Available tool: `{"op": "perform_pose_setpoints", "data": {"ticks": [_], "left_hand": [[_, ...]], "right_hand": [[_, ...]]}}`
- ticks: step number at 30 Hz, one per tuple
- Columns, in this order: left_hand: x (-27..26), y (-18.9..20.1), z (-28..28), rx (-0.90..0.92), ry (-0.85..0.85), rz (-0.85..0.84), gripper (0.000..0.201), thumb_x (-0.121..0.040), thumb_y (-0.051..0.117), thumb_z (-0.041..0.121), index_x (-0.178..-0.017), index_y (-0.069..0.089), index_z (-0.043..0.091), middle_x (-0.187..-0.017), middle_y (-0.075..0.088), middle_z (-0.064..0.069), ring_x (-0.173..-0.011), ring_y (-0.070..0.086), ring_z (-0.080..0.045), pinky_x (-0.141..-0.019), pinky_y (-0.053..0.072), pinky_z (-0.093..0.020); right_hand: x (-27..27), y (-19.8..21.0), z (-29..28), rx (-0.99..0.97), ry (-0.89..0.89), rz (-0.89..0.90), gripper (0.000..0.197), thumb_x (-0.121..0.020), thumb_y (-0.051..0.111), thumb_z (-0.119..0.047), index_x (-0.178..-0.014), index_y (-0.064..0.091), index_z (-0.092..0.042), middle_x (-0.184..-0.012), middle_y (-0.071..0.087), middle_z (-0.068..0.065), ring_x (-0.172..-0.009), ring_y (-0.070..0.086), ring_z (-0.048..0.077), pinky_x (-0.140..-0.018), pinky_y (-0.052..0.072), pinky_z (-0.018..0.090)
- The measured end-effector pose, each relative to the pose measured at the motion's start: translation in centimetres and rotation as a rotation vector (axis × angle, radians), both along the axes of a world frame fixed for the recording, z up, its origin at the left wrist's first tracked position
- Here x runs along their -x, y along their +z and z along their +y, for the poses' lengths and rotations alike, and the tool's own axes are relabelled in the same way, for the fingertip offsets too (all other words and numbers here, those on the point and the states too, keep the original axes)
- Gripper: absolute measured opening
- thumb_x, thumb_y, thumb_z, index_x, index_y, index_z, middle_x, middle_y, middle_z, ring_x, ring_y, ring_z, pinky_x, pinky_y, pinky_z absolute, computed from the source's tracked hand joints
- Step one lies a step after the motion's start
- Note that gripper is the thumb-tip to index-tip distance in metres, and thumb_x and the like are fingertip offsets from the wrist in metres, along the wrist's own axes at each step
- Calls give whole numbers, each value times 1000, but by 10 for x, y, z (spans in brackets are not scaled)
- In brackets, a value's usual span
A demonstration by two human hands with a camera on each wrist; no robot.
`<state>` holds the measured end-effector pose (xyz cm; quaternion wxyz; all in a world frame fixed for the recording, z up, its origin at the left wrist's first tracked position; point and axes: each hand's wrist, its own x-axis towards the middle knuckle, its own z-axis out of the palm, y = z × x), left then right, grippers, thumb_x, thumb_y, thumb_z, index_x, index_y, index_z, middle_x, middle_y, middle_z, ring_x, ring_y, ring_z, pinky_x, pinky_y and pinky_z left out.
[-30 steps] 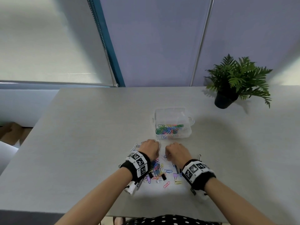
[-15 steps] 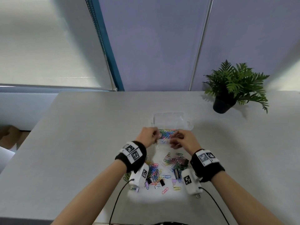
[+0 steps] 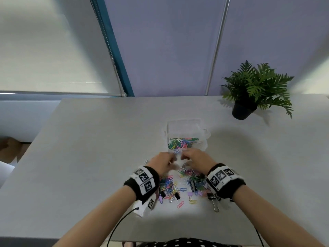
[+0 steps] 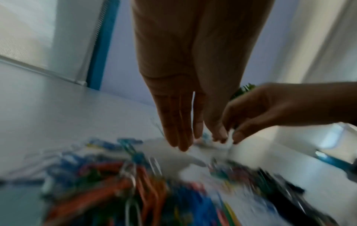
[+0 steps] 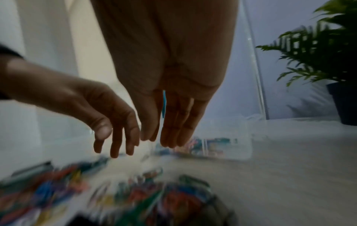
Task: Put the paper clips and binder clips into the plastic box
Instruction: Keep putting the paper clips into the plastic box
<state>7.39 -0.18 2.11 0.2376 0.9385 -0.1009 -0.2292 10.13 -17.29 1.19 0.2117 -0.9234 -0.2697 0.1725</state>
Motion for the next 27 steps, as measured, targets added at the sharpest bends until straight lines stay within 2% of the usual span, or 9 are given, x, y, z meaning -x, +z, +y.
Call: {"op": "perform_pose_setpoints", "data": {"ticks": [3,6,10,13,17,19,21,23,27], "left_hand": [[10,-18,-25,-69,-10,7,54,-76,72,20,-122,47,5,-125,47,-12,-112,52,-29,-98,44,-41],[10,-24,-37,-99,-13,-95,49,-79,66,9,-122,45,4,-124,46,-14,-115,48,-31,-97,44,-45],[9,-23,-35,-114,-13,-138,13,-82,55,7,-96,56,6,-105,55,-12,-98,58,-30,-83,48,-38],[4,-23,-26,-100,-32,-110,11,-82,54,8,-91,59,7,-102,59,-12,-94,59,-28,-80,46,-33],[0,-26,-12,-19,6,-75,9,-81,57,6,-85,63,10,-95,69,-7,-90,63,-23,-82,51,-30],[-3,-25,-6,68,102,-42,12,-82,57,2,-83,65,11,-84,70,0,-78,64,-14,-72,52,-23],[-4,-21,-1,198,186,29,18,-83,55,-6,-82,64,10,-69,65,6,-58,61,-2,-55,48,-11],[-3,-15,4,317,260,92,16,-85,53,-9,-85,63,4,-63,61,6,-44,57,6,-46,47,-10],[-6,0,7,425,281,96,9,-86,55,-5,-89,62,1,-66,61,1,-44,58,7,-49,48,-7]], "right_hand": [[6,-18,7,174,70,-15,38,-81,59,-5,-118,50,-8,-126,51,9,-108,53,25,-91,47,39],[6,-20,2,185,40,-33,51,-84,56,-5,-132,39,-6,-139,42,11,-123,44,27,-100,42,39],[10,-16,-7,303,8,-31,20,-88,52,-14,-106,56,-7,-117,55,11,-108,52,27,-86,44,38],[12,-16,-13,279,-2,-14,18,-85,56,-18,-100,58,-10,-110,58,10,-104,53,27,-82,43,36],[12,-19,-18,101,-91,54,16,-82,62,-19,-95,61,-11,-102,61,8,-98,54,24,-83,43,34],[12,-19,-21,-99,-194,127,12,-75,70,-14,-84,64,-9,-85,62,4,-83,56,20,-81,48,36],[13,-15,-22,-250,-279,206,11,-72,74,-9,-78,65,-5,-75,62,4,-73,56,17,-74,49,32],[14,-9,-23,-347,-333,279,10,-72,74,-7,-74,64,-9,-70,63,4,-65,58,15,-62,49,22],[10,-1,-27,-489,-392,373,18,-74,71,-2,-66,60,-15,-63,65,5,-50,58,9,-48,48,17]]}}
